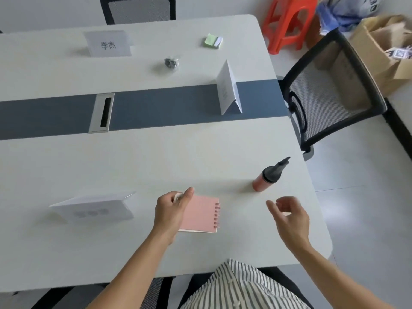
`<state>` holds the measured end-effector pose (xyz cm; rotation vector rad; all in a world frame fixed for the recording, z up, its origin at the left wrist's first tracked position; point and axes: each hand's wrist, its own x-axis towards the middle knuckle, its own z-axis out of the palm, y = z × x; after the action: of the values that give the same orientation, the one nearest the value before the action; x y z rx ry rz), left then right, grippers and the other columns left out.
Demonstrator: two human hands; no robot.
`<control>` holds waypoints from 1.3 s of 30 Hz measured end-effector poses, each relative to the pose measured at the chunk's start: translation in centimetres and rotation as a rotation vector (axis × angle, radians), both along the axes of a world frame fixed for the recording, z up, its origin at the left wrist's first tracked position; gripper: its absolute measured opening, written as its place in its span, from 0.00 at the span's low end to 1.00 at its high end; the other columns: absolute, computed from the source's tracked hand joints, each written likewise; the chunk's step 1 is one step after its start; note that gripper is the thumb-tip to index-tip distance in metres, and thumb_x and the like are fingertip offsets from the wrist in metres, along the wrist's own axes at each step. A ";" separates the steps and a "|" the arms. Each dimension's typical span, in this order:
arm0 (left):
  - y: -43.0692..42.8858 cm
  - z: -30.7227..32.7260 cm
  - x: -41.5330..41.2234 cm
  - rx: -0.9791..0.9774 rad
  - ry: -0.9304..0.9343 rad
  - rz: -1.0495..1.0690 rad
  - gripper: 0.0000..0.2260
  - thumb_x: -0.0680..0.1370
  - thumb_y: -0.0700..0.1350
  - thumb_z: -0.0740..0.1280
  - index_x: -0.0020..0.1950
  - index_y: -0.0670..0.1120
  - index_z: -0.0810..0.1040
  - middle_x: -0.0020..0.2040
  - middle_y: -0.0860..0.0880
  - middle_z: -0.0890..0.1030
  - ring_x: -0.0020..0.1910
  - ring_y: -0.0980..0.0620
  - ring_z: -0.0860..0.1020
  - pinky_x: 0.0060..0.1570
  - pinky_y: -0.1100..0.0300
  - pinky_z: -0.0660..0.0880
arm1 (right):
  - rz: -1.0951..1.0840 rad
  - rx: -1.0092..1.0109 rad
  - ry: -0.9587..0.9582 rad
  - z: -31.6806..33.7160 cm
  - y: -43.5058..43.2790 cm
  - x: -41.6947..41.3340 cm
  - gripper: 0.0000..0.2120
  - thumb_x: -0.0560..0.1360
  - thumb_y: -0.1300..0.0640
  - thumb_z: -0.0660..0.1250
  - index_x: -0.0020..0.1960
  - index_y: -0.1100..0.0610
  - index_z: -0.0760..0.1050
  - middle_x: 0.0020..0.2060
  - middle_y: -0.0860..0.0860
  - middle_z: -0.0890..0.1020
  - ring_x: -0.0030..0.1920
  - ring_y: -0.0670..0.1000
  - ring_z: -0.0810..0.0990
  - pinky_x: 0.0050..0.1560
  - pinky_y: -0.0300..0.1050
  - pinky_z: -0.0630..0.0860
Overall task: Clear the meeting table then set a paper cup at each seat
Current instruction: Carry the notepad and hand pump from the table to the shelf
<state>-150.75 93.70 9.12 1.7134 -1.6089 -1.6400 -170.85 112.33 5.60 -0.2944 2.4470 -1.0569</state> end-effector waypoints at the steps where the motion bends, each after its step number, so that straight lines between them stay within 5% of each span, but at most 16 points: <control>1: 0.1 -0.2 0.1 0.006 -0.007 -0.009 0.22 0.75 0.54 0.71 0.34 0.37 0.73 0.29 0.49 0.71 0.31 0.48 0.68 0.35 0.57 0.64 | -0.039 -0.028 0.015 -0.6 0.4 -0.3 0.15 0.70 0.51 0.75 0.52 0.53 0.74 0.45 0.47 0.81 0.47 0.49 0.80 0.47 0.50 0.77; 4: 0.3 -0.7 0.7 0.016 -0.022 -0.027 0.25 0.72 0.59 0.71 0.38 0.35 0.76 0.31 0.47 0.74 0.32 0.48 0.71 0.36 0.56 0.66 | -0.025 -0.098 0.016 -2.6 -0.5 -1.3 0.34 0.69 0.50 0.76 0.70 0.51 0.65 0.62 0.46 0.75 0.61 0.46 0.74 0.56 0.46 0.74; 7: 0.6 -0.8 1.2 0.010 -0.038 -0.027 0.21 0.71 0.59 0.71 0.40 0.40 0.80 0.33 0.48 0.78 0.33 0.48 0.74 0.38 0.56 0.69 | -0.020 -0.154 -0.006 -3.7 -3.3 -2.0 0.38 0.69 0.47 0.75 0.73 0.49 0.61 0.67 0.43 0.71 0.65 0.43 0.71 0.60 0.42 0.70; 11: 0.6 -0.8 2.3 -0.023 -0.077 -0.029 0.12 0.74 0.54 0.73 0.44 0.45 0.81 0.38 0.47 0.82 0.36 0.49 0.77 0.38 0.57 0.72 | -0.025 -0.121 -0.020 -4.6 -6.4 -2.4 0.21 0.72 0.48 0.71 0.60 0.53 0.68 0.51 0.49 0.80 0.53 0.54 0.77 0.50 0.47 0.72; 18: 0.4 -0.3 4.0 -0.076 -0.100 -0.084 0.14 0.70 0.58 0.74 0.43 0.47 0.84 0.39 0.49 0.85 0.38 0.49 0.80 0.37 0.57 0.73 | 0.054 -0.147 -0.044 -2.1 -8.4 -1.1 0.13 0.67 0.49 0.66 0.46 0.50 0.65 0.32 0.54 0.78 0.29 0.58 0.76 0.32 0.53 0.77; 29: 3.1 3.1 6.6 -0.241 -0.070 0.007 0.20 0.71 0.59 0.73 0.55 0.46 0.82 0.53 0.49 0.84 0.57 0.51 0.77 0.48 0.60 0.70 | 0.465 -0.217 -0.088 6.4 -3.5 4.7 0.19 0.72 0.57 0.70 0.58 0.43 0.68 0.32 0.52 0.76 0.24 0.53 0.69 0.25 0.42 0.69; 35: 10.7 4.5 10.4 -0.249 -0.086 0.227 0.22 0.69 0.62 0.73 0.53 0.47 0.82 0.39 0.52 0.79 0.44 0.51 0.76 0.38 0.61 0.69 | 0.758 -0.136 -0.124 6.5 1.0 6.0 0.20 0.73 0.53 0.70 0.60 0.41 0.66 0.30 0.53 0.76 0.20 0.50 0.67 0.24 0.42 0.68; 39: 18.7 4.8 13.3 -0.224 -0.083 0.429 0.21 0.67 0.63 0.74 0.49 0.48 0.82 0.42 0.51 0.84 0.44 0.52 0.81 0.41 0.60 0.72 | 0.950 -0.053 -0.150 6.0 4.2 6.9 0.20 0.72 0.52 0.71 0.58 0.40 0.67 0.31 0.52 0.78 0.19 0.46 0.67 0.23 0.40 0.68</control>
<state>-137.44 112.41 13.89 1.8631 -1.2821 -1.1554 -163.96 116.52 11.58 -1.1900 1.7708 -0.6616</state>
